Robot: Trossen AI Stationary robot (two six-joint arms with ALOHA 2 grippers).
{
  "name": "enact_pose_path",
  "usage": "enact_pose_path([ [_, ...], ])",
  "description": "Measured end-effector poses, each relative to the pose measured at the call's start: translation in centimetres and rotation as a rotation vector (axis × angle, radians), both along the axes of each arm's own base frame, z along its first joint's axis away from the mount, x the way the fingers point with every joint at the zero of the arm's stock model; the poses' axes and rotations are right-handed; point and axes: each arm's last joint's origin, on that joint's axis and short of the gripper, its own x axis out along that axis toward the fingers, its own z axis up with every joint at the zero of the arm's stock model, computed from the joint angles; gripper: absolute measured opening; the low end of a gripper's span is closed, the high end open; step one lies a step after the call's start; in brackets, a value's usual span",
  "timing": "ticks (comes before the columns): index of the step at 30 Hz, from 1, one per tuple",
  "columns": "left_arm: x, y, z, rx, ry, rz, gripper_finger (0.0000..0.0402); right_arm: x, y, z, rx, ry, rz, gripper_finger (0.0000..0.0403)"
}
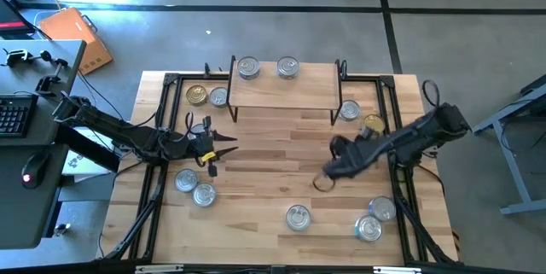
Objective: Stack canned seafood by type on shelf
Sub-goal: Put the green tuna can on the shelf
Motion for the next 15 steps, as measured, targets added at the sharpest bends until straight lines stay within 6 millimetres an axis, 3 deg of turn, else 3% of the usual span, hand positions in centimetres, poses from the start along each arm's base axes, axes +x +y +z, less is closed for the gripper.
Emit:
enact_pose_path([
  [8,0.0,0.0,0.0,-0.002,0.003,-0.010,0.0106,0.6,-4.8,-0.1,0.103,0.167,0.106,0.0192],
  [12,0.0,0.0,0.0,-0.005,0.004,-0.011,0.0106,-0.2,-6.0,-1.8,0.209,0.239,0.249,0.0192],
  [15,0.0,-0.1,-0.1,-0.011,0.008,-0.012,0.0106,-1.3,-7.0,-3.1,0.254,0.293,0.256,0.0192],
])
